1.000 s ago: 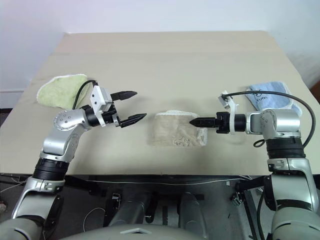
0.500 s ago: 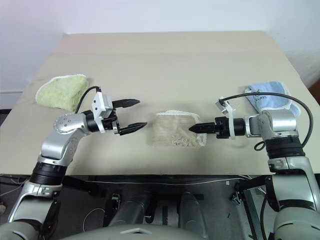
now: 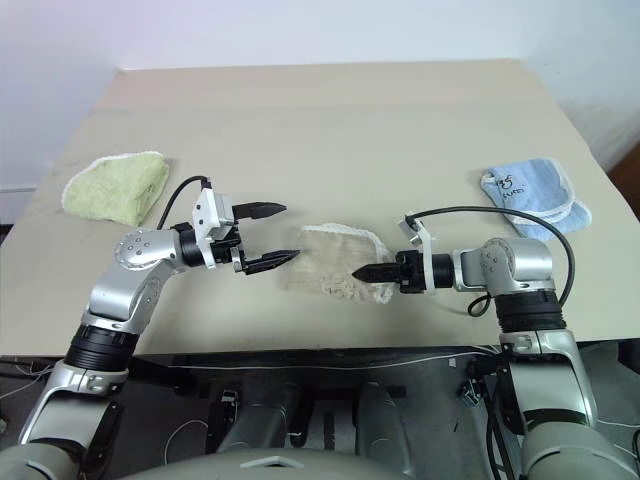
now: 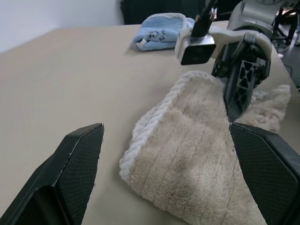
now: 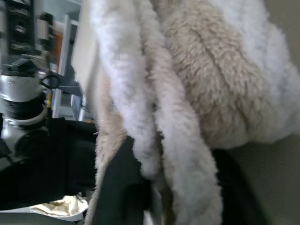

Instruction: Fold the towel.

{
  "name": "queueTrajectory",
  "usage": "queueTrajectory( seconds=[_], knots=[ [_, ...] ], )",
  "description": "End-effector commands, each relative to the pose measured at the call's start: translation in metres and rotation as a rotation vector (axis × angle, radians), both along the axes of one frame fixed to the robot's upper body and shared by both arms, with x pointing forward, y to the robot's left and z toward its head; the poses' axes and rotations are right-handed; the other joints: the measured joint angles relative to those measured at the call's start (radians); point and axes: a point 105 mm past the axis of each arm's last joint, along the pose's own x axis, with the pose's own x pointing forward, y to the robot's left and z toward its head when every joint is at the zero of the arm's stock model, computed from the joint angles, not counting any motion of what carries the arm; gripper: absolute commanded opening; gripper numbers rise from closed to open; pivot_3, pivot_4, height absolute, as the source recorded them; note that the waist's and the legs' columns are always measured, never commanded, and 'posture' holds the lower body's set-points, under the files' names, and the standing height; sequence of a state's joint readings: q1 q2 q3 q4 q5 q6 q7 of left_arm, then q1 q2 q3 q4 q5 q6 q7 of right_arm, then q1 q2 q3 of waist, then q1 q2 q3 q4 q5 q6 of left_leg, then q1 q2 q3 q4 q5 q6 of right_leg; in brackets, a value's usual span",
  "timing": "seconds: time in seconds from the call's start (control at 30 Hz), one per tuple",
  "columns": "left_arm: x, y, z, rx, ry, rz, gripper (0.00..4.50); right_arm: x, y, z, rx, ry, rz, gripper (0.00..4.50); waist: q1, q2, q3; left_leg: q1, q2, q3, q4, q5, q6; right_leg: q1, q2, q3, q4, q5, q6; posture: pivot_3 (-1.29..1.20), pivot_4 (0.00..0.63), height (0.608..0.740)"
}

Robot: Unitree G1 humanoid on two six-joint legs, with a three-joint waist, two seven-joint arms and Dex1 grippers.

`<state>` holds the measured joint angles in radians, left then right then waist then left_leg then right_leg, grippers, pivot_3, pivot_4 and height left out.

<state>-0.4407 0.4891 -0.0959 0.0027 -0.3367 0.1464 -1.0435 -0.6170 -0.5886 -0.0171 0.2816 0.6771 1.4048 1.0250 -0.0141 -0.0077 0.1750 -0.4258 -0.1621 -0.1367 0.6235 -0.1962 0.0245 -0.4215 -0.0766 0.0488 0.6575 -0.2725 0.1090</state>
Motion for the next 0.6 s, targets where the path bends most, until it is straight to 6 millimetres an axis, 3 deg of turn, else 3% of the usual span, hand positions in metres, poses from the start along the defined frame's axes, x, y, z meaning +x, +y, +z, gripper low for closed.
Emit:
queueTrajectory(
  seconds=[0.03,0.23,0.33,0.47,0.6],
  knots=[
    [-0.003,-0.002,0.007,0.003,-0.041,-0.018,4.5,0.011,-0.01,0.014,0.004,-0.071,-0.049,0.01,0.001,0.0,0.0,0.0,0.0,0.0,0.001,0.0,0.0,0.001,0.0,0.0,0.0,0.0,0.0,0.0,0.15,0.74],
    [-0.002,-0.002,0.005,0.001,-0.025,-0.016,4.5,0.01,-0.017,0.048,0.046,-0.178,-0.054,0.01,0.005,0.0,0.0,-0.001,0.0,0.0,0.002,0.0,0.0,0.0,0.0,0.0,0.0,0.002,0.001,0.0,0.15,0.74],
    [-0.002,-0.001,0.004,0.0,-0.019,-0.015,4.5,0.023,-0.029,0.078,0.101,-0.278,-0.148,0.01,0.002,0.0,0.0,-0.001,0.0,0.0,0.0,0.0,0.0,-0.001,0.0,0.0,-0.001,0.002,0.001,0.0,0.15,0.74],
    [0.001,-0.001,0.003,0.001,-0.01,-0.006,4.5,0.049,-0.061,0.129,0.202,-0.453,-0.394,0.01,0.003,0.0,0.0,-0.001,0.0,0.0,-0.001,0.0,0.0,-0.002,0.0,0.0,-0.001,0.002,0.001,0.0,0.15,0.74],
    [0.012,0.002,0.005,-0.014,-0.015,0.065,4.5,0.066,-0.097,0.139,0.262,-0.491,-0.624,0.01,0.01,0.0,0.0,-0.001,0.0,0.0,-0.002,0.0,0.0,-0.001,0.0,0.0,-0.003,0.002,0.001,0.0,0.15,0.74]
  ],
)
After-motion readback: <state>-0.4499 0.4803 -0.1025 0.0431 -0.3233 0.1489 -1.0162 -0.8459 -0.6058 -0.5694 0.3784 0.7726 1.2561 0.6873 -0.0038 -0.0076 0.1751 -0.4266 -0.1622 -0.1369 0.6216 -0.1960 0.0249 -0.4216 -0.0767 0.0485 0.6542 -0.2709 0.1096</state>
